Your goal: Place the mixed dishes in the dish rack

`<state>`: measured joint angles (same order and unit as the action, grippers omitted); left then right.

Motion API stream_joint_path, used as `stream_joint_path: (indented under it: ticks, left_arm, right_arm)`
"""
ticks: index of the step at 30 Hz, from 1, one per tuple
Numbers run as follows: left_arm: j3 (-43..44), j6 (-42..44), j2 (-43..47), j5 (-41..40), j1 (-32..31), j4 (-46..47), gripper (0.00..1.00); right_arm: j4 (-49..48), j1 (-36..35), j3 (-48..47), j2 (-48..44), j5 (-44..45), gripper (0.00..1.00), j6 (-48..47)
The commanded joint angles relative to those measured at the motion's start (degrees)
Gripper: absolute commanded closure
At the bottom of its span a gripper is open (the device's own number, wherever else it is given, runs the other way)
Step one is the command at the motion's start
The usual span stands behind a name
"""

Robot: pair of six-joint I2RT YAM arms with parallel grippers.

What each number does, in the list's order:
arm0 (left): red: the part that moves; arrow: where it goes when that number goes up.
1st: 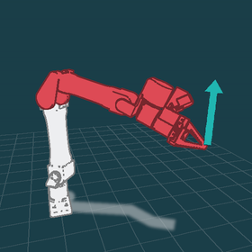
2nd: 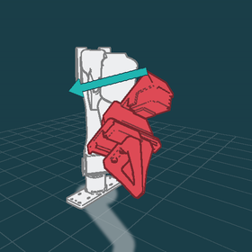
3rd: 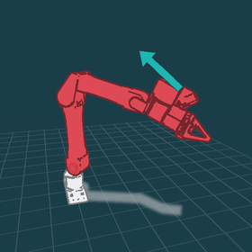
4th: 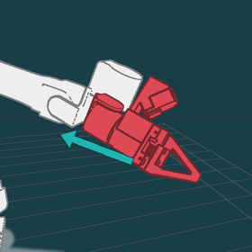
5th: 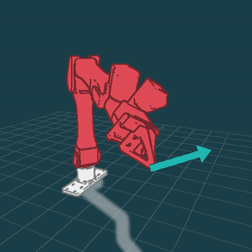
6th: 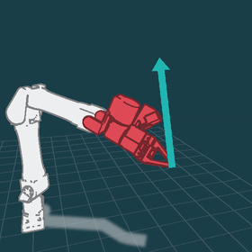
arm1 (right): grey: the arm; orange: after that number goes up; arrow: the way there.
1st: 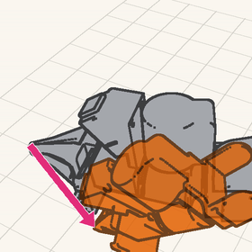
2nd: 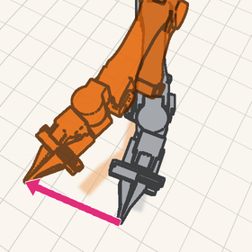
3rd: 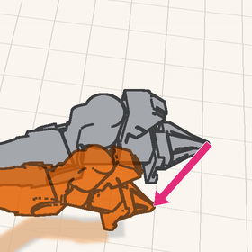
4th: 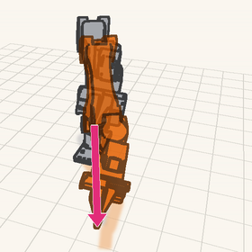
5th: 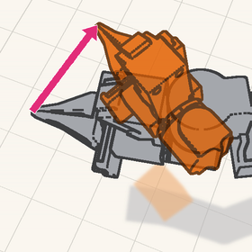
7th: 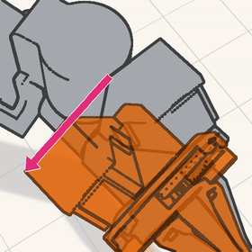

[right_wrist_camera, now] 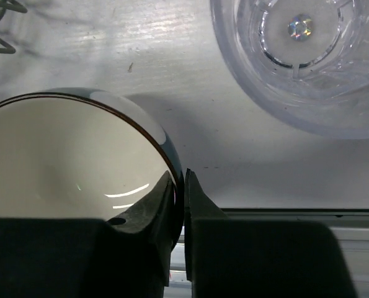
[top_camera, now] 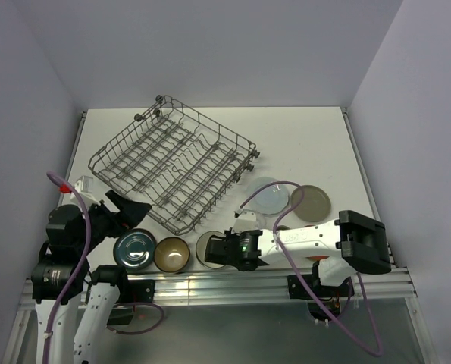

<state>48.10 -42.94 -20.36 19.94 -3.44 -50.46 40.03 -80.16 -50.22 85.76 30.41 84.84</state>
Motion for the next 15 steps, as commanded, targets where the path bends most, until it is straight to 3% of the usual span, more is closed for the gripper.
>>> stream_joint_path:
  ticks: [1, 3, 9, 15]
  left_arm:
    - [-0.2, 2.9, -2.0, 4.1, 0.4, 2.2, 0.12]
    - [-0.4, 3.6, -2.8, 6.0, 0.4, 2.5, 0.11]
    - [-1.4, 5.1, -4.8, 14.5, 0.4, 5.1, 0.11]
    - [-1.9, 7.4, -8.5, 20.5, 0.4, 7.2, 0.09]
  right_arm:
    - [2.5, -1.3, -3.4, 0.4, 4.7, 0.95, 2.1]
    - [3.1, -1.6, -4.0, 0.6, 5.0, 1.0, 2.3]
    - [10.7, -3.7, -9.4, 0.0, 8.7, 1.0, 2.8]
    - [18.9, -5.6, -18.6, -4.3, 13.4, 1.0, -2.9]
